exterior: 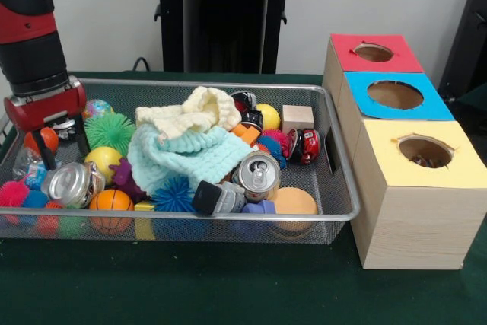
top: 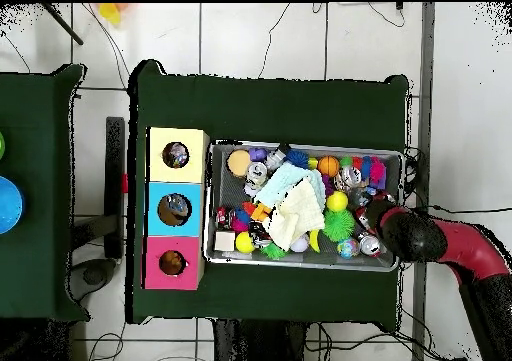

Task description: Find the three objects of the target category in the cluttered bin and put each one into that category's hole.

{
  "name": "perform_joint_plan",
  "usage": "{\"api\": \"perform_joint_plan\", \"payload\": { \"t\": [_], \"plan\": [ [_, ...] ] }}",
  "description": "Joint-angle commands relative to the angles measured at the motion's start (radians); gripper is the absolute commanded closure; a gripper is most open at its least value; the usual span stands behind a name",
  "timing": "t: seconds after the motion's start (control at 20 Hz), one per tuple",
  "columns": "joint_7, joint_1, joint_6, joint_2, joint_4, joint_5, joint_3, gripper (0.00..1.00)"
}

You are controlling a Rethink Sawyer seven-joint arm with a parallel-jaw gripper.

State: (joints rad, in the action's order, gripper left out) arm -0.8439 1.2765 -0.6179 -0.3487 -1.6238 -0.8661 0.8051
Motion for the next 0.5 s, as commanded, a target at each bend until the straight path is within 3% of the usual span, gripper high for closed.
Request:
{"api": "perform_joint_plan", "payload": {
  "t": [0.05,0.35,0.5],
  "plan": [
    [0.307,-0.003,-0.052,0.119,0.078,-0.070,-0.022,0.00],
    [0.296,-0.011,-0.043,0.085,0.062,-0.068,-0.019,0.00],
    [0.279,-0.021,-0.054,0.032,0.043,-0.059,-0.010,0.00]
  ]
}}
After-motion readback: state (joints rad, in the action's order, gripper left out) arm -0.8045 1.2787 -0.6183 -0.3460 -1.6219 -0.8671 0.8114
